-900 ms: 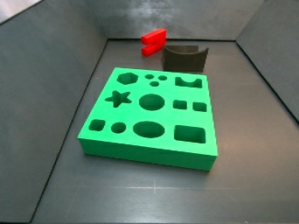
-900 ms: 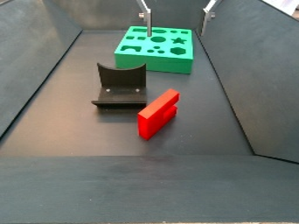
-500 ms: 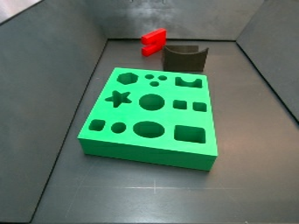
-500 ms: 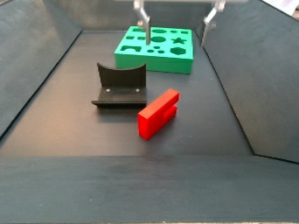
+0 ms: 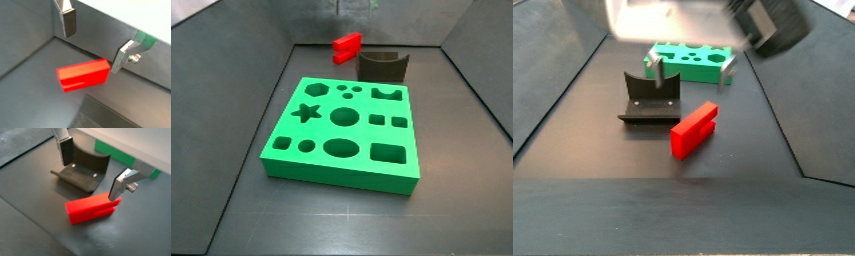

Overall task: Pick up the double-square object. Move up. Rotate the double-square object. Place the double-square object on the fixture. Regrasp the double-square object. Move to above the board. Insert the double-square object.
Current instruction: Pick up the double-square object.

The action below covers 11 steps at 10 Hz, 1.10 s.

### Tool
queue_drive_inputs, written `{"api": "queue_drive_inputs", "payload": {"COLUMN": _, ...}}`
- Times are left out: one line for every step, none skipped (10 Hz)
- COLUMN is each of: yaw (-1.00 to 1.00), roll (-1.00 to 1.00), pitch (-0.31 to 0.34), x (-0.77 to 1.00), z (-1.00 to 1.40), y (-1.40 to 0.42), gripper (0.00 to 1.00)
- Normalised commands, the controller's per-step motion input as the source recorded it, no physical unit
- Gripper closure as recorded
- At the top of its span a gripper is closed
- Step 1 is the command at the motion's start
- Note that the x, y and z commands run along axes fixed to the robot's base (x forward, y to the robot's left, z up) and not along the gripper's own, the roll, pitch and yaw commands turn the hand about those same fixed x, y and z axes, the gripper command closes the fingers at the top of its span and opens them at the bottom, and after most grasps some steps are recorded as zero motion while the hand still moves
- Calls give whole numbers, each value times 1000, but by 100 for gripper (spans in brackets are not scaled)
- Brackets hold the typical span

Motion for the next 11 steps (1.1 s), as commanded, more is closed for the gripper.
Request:
{"api": "queue_drive_inputs", "payload": {"yaw": -486, "roll": 13, "pitch": 0, "x": 491, "z": -694, "y": 309, "gripper": 0}}
{"api": "queue_drive_inputs", "payload": {"yaw": -526, "roll": 19, "pitch": 0, "x": 486, "z": -717, "y": 331, "gripper": 0}}
{"api": "queue_drive_inputs", "payload": {"yaw": -489, "roll": 70, "pitch": 0, "x": 114, "z": -974, "y": 417, "gripper": 0}}
{"api": "queue_drive_inputs", "payload": {"yaw": -429, "roll": 70, "pitch": -76, "x": -251, "z": -546, "y": 154, "gripper": 0}}
{"api": "queue_drive_inputs", "payload": {"yaw": 0, "roll": 0, "pitch": 0, "x": 0, "z": 0, "y": 37, "gripper": 0}}
{"api": "queue_drive_inputs", "payload": {"yaw": -140, "roll": 49, "pitch": -59, "x": -309, "z": -394, "y": 0, "gripper": 0}}
{"api": "queue_drive_inputs", "payload": {"yaw": -420, "roll": 67, "pitch": -96, "x": -586, "z": -640, "y": 0, "gripper": 0}}
{"api": "queue_drive_inputs", "payload": {"yaw": -471, "roll": 74, "pitch": -97, "x": -506, "z": -669, "y": -89, "gripper": 0}}
{"api": "queue_drive_inputs", "payload": {"yaw": -114, "roll": -69, "pitch": -56, "x": -86, "z": -123, "y": 0, "gripper": 0}}
{"api": "queue_drive_inputs", "payload": {"yaw": 0, "roll": -10, "pitch": 0, "x": 0, "z": 0, "y": 0, "gripper": 0}}
{"api": "queue_drive_inputs", "payload": {"yaw": -83, "roll": 0, "pitch": -19, "x": -214, "z": -9, "y": 9, "gripper": 0}}
